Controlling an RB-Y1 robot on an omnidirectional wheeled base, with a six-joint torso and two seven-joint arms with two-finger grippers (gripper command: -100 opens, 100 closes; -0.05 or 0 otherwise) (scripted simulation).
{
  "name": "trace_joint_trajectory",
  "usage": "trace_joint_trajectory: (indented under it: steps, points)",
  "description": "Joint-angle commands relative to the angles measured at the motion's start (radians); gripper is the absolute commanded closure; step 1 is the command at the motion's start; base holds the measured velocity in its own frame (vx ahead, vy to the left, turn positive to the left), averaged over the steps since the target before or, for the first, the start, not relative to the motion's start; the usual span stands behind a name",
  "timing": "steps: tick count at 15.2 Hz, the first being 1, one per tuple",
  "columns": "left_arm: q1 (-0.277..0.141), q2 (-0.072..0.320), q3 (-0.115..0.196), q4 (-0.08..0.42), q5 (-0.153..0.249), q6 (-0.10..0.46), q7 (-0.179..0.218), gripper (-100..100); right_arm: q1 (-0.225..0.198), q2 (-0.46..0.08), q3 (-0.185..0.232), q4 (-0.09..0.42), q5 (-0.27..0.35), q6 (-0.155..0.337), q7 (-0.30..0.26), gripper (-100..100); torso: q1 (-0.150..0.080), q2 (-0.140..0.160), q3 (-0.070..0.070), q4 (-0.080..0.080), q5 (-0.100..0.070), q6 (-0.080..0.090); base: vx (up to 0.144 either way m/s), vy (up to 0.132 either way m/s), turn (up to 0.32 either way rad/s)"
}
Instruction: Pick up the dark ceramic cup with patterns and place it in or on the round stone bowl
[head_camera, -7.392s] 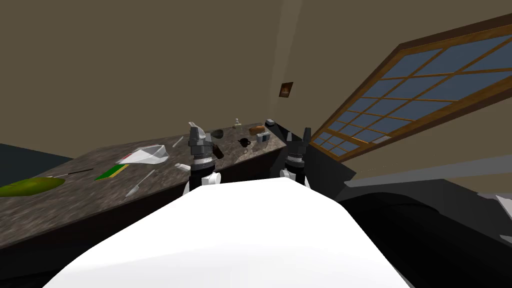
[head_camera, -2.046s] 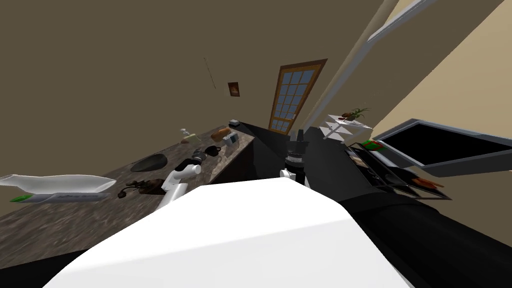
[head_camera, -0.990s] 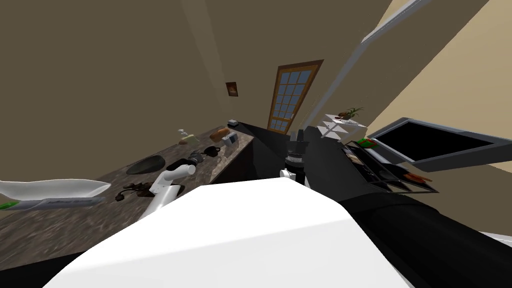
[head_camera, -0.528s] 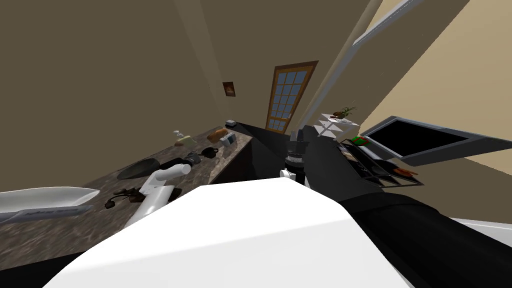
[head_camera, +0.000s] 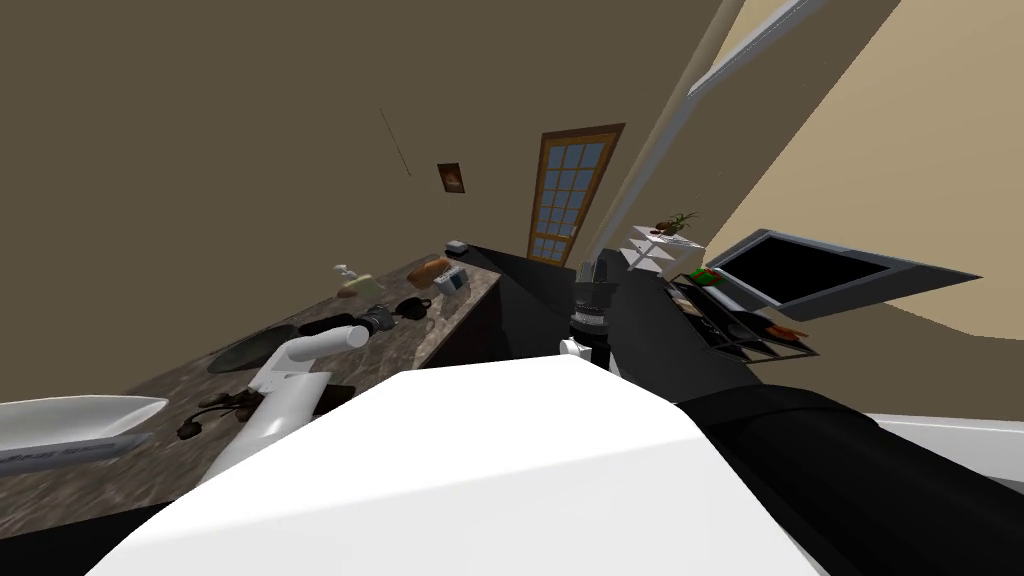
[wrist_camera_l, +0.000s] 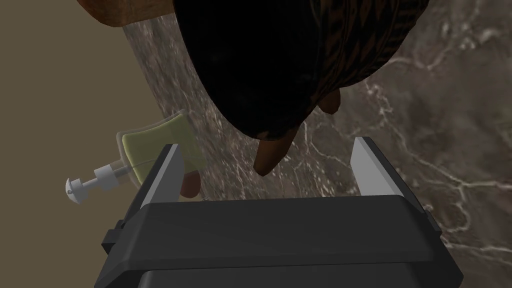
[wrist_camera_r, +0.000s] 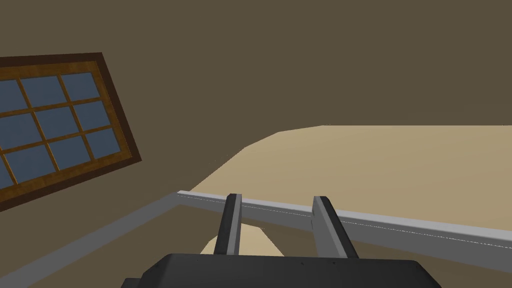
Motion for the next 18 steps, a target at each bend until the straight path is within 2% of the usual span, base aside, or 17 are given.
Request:
trace_joint_trajectory:
  steps: [1,4,7,9,10,11,18]
  points:
    - [0.005,0.024,0.012,-0.014,0.025,0.050,-0.002,-100,0.000,0.000,0.000,0.000,0.000,0.000,0.000,0,0.000,0.000,0.000,0.000,0.000,0.000,0.006,-0.007,-0.083]
    - [0.008,0.041,0.020,-0.023,0.043,0.105,-0.004,-100,0.000,0.000,0.000,0.000,0.000,0.000,0.000,0,0.000,0.000,0.000,0.000,0.000,0.000,0.007,-0.008,-0.066]
    - [0.014,0.075,0.035,-0.041,0.080,0.170,-0.007,-100,0.000,0.000,0.000,0.000,0.000,0.000,0.000,0,0.000,0.000,0.000,0.000,0.000,0.000,0.010,-0.010,-0.063]
    - [0.014,0.075,0.035,-0.041,0.080,0.189,-0.007,-100,0.000,0.000,0.000,0.000,0.000,0.000,0.000,0,-0.001,0.000,0.000,0.000,0.000,0.000,0.009,-0.009,-0.038]
    - [0.017,0.092,0.042,-0.050,0.098,0.225,-0.008,-100,0.000,0.000,0.000,0.000,0.000,0.000,0.000,0,0.000,0.000,0.000,0.000,0.000,0.000,0.009,-0.011,-0.045]
    - [0.017,0.092,0.042,-0.050,0.098,0.231,-0.008,-100,0.000,0.000,0.000,0.000,0.000,0.000,0.000,0,0.000,0.000,0.000,0.000,0.000,0.000,0.012,-0.010,-0.050]
    - [0.031,0.154,0.068,-0.081,0.170,0.382,-0.012,-100,0.000,0.000,0.000,0.000,0.000,0.000,0.000,0,-0.001,-0.002,-0.001,0.000,-0.001,0.000,0.021,-0.012,-0.050]
